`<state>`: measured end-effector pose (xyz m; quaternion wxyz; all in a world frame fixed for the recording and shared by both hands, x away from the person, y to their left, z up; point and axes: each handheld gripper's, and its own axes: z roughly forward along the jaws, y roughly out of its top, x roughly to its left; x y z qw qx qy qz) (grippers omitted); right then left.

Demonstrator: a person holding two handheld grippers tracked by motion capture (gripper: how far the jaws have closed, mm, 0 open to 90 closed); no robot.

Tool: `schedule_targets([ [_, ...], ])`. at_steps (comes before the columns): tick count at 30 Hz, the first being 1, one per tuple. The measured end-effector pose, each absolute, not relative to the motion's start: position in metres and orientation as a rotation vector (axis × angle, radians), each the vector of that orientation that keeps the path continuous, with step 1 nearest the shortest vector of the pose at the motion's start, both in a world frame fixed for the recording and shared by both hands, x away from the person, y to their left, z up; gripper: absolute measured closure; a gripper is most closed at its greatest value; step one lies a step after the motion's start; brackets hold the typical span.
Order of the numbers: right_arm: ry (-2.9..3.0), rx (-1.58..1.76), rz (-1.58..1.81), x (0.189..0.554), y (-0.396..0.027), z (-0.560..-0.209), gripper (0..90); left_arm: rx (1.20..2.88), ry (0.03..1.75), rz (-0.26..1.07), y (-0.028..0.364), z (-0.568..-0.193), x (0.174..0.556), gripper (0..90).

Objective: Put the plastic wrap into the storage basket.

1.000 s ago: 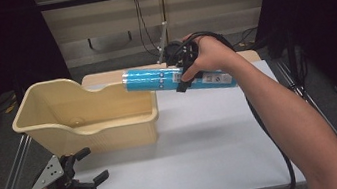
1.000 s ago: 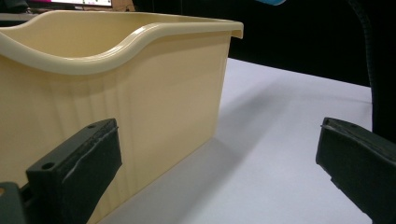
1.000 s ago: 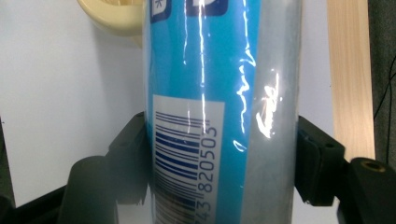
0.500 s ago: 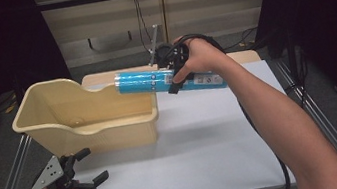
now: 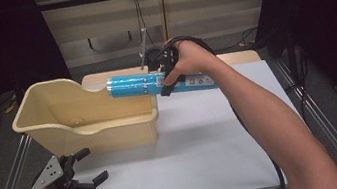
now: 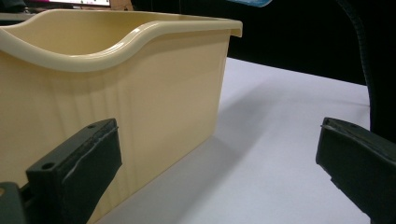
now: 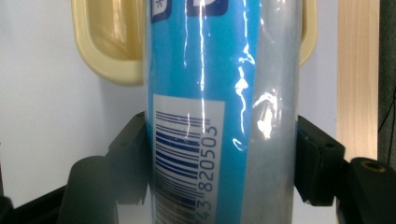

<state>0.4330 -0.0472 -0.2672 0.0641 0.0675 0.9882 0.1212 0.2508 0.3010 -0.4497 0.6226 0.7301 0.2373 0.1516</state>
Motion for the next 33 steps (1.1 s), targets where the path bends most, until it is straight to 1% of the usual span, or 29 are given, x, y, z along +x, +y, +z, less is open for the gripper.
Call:
schedule_targets([
  [33, 3.007, 0.145, 0.368, 0.442, -0.017, -0.285, 32.4, 1.671, 0.551, 0.333, 0.301, -0.451, 0.251, 0.0],
])
